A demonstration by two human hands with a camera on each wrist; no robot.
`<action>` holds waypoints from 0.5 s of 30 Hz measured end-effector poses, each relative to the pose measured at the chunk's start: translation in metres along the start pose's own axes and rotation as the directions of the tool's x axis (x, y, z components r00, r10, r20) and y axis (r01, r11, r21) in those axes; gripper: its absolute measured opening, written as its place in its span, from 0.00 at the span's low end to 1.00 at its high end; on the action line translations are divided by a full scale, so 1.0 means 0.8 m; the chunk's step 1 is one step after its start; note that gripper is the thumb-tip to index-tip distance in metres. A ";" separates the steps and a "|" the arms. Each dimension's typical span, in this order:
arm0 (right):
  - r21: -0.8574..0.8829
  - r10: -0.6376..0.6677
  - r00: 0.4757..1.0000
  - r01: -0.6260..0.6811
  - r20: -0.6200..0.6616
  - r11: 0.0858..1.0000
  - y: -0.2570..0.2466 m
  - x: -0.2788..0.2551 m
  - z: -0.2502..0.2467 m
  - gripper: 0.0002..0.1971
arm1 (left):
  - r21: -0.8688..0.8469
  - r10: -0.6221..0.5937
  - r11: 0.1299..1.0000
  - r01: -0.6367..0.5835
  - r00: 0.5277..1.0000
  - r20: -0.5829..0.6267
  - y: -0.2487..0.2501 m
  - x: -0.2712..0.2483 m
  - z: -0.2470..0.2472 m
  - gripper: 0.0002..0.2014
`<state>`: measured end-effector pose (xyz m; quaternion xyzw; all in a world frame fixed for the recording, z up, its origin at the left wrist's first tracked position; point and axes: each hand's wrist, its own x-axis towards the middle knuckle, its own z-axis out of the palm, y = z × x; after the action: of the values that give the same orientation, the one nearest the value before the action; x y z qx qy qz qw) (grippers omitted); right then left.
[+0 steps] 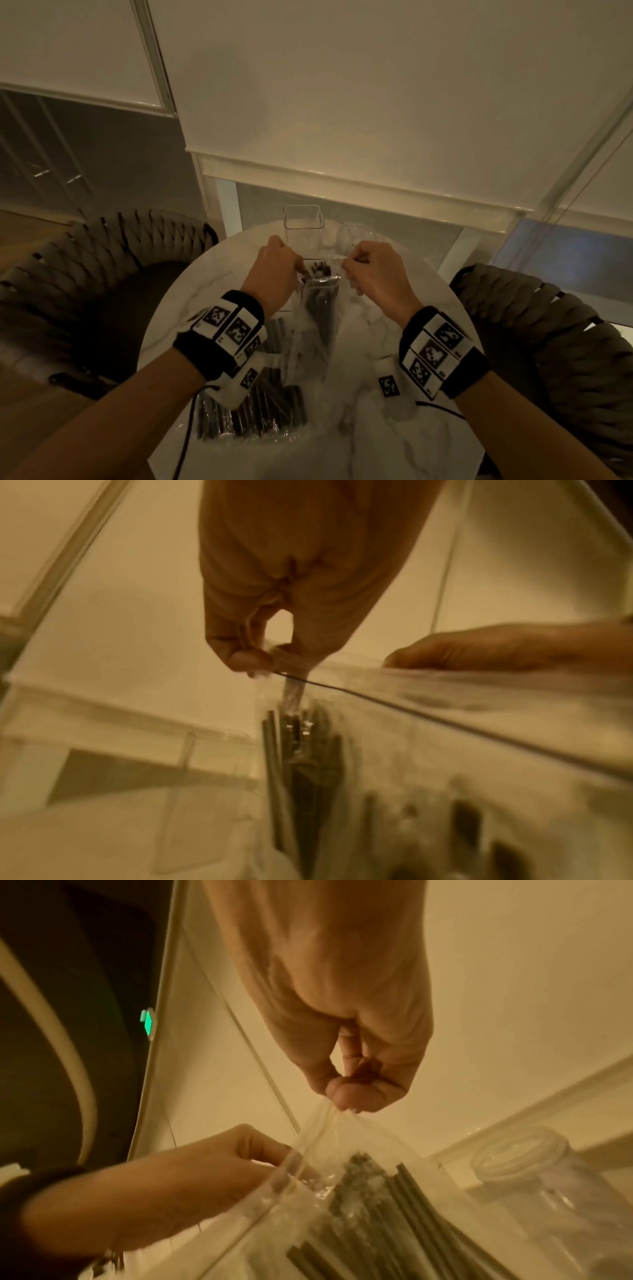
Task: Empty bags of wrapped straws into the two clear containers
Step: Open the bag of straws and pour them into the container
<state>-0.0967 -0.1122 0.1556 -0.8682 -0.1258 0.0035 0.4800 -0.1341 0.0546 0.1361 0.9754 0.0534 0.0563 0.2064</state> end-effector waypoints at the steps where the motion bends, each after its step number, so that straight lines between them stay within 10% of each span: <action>1: -0.055 -0.019 0.999 0.017 -0.036 0.998 0.003 0.000 -0.001 0.06 | -0.021 -0.017 1.000 0.016 0.999 -0.035 -0.004 0.001 0.003 0.11; 6: -0.026 0.041 0.988 -0.038 0.150 0.999 0.004 -0.018 0.026 0.11 | -0.295 0.030 0.955 0.002 0.994 0.106 0.018 -0.008 0.011 0.34; 15: -0.322 0.160 0.979 -0.113 0.124 0.940 0.050 0.005 -0.049 0.08 | 0.251 -0.016 0.968 -0.023 0.988 0.151 -0.065 -0.019 -0.026 0.19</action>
<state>-0.0794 -0.1647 0.1438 -0.9372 -0.0994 0.0813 0.3242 -0.1559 0.1082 0.1322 0.9952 0.0424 -0.0248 0.0843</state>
